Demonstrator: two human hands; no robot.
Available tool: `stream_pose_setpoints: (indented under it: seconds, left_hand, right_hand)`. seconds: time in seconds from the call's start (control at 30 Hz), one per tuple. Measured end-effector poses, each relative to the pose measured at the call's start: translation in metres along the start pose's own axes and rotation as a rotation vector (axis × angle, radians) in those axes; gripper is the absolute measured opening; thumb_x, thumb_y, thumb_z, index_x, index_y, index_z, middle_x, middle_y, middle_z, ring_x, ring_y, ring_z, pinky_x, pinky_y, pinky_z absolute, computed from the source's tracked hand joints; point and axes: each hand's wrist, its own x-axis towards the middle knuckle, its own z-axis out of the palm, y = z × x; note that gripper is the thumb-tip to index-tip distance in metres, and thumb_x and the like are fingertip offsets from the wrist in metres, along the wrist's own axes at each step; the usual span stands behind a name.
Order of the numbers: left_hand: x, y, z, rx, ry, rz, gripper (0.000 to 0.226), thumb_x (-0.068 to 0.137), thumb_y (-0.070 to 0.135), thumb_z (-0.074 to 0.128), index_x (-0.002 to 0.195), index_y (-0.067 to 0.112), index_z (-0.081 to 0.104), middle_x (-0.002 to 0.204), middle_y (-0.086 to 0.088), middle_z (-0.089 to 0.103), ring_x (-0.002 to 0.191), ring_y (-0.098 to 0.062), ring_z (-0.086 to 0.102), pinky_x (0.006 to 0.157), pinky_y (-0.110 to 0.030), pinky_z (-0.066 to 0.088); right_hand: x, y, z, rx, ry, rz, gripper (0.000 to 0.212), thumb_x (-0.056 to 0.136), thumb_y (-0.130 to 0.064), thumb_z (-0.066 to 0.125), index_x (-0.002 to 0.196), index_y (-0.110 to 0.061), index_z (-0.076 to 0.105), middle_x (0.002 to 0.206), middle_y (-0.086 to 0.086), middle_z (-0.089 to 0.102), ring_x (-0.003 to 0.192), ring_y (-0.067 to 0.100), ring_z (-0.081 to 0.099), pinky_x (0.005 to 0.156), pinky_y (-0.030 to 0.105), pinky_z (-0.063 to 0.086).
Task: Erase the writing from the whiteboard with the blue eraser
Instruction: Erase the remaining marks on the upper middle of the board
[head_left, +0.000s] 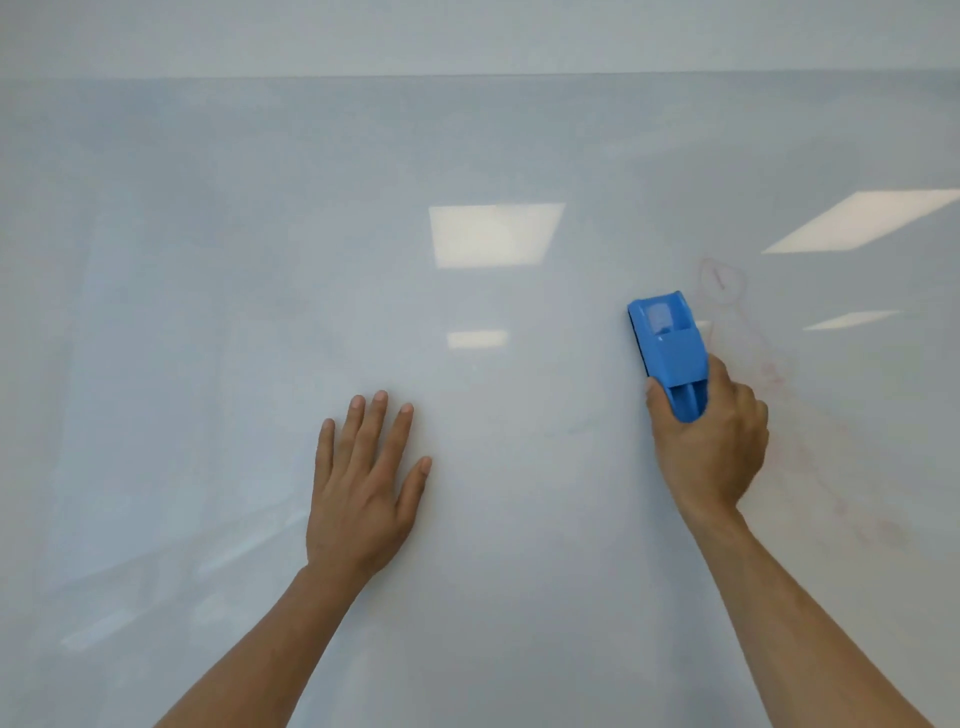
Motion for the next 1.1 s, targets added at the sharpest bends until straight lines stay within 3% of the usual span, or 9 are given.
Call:
stream_pose_setpoints:
  seconds: [0.07,0.23,0.4,0.5,0.67,0.77,0.9,1.0,1.1]
  left_hand:
    - [-0.002,-0.002,0.004,0.025,0.003,0.009,0.06,0.099,0.047,0.029,0.152,0.019,0.032,0.161,-0.006,0.025,0.15,-0.025,0.016,0.122,-0.049,0.012]
    - [-0.002,-0.003,0.008,0.045,0.034,0.026,0.06,0.099,0.046,0.03,0.152,0.018,0.031,0.161,-0.006,0.023,0.151,-0.025,0.015,0.122,-0.05,0.013]
    - [-0.003,-0.004,0.012,0.048,0.068,0.037,0.059,0.1,0.046,0.031,0.152,0.018,0.032,0.161,-0.006,0.024,0.15,-0.025,0.016,0.122,-0.049,0.013]
    - [-0.002,-0.006,0.013,0.058,0.078,0.04,0.059,0.1,0.046,0.031,0.153,0.02,0.029,0.162,-0.004,0.022,0.151,-0.024,0.014,0.122,-0.049,0.012]
    - [-0.004,-0.005,0.015,0.062,0.094,0.043,0.059,0.1,0.045,0.032,0.153,0.02,0.029,0.162,-0.005,0.022,0.151,-0.025,0.014,0.122,-0.05,0.012]
    - [-0.003,-0.005,0.015,0.062,0.101,0.044,0.058,0.1,0.045,0.033,0.153,0.019,0.03,0.162,-0.005,0.023,0.151,-0.025,0.014,0.122,-0.051,0.014]
    - [-0.002,-0.006,0.012,0.085,0.12,0.054,0.057,0.099,0.046,0.035,0.15,0.02,0.037,0.159,-0.006,0.029,0.149,-0.026,0.022,0.12,-0.049,0.02]
    - [0.005,-0.013,0.004,0.076,0.145,0.071,0.055,0.098,0.047,0.038,0.146,0.021,0.044,0.155,-0.006,0.037,0.144,-0.027,0.033,0.114,-0.046,0.027]
    - [0.019,-0.029,-0.007,0.066,0.158,0.044,0.055,0.097,0.046,0.038,0.145,0.02,0.045,0.155,-0.007,0.038,0.143,-0.027,0.034,0.112,-0.044,0.027]
  right_hand:
    - [-0.017,-0.012,0.002,0.038,-0.002,-0.048,0.059,0.085,-0.042,0.073,0.131,-0.011,0.055,0.096,0.014,0.06,0.087,0.032,0.052,0.072,0.045,0.05]
    - [-0.09,-0.03,0.011,0.015,-0.093,-0.562,0.052,0.086,-0.042,0.069,0.123,-0.006,0.064,0.091,0.007,0.062,0.075,0.025,0.053,0.062,0.037,0.046]
    - [-0.09,-0.015,0.007,-0.016,-0.119,-0.82,0.052,0.086,-0.044,0.068,0.123,-0.007,0.067,0.093,0.005,0.065,0.073,0.025,0.056,0.059,0.037,0.044]
    - [-0.061,0.003,0.001,-0.039,-0.082,-0.679,0.054,0.086,-0.043,0.066,0.124,-0.005,0.065,0.092,0.009,0.066,0.075,0.03,0.058,0.062,0.039,0.046]
    - [-0.025,0.025,-0.01,0.043,-0.016,-0.053,0.06,0.085,-0.041,0.074,0.134,-0.011,0.055,0.1,0.013,0.062,0.09,0.03,0.051,0.074,0.051,0.052]
    - [-0.033,0.013,-0.006,0.044,0.002,-0.005,0.06,0.085,-0.038,0.076,0.133,-0.009,0.056,0.099,0.015,0.061,0.09,0.032,0.051,0.075,0.053,0.051]
    - [-0.07,-0.017,0.006,0.065,-0.059,-0.343,0.056,0.086,-0.039,0.073,0.127,-0.002,0.062,0.093,0.015,0.063,0.082,0.034,0.055,0.07,0.044,0.049]
    - [-0.093,-0.028,0.016,0.077,-0.124,-0.721,0.053,0.086,-0.042,0.067,0.125,-0.006,0.064,0.095,0.007,0.065,0.076,0.026,0.056,0.063,0.039,0.047]
    - [-0.082,-0.02,0.022,0.071,-0.135,-0.942,0.053,0.088,-0.045,0.067,0.129,-0.012,0.057,0.099,0.003,0.066,0.077,0.023,0.056,0.063,0.036,0.044]
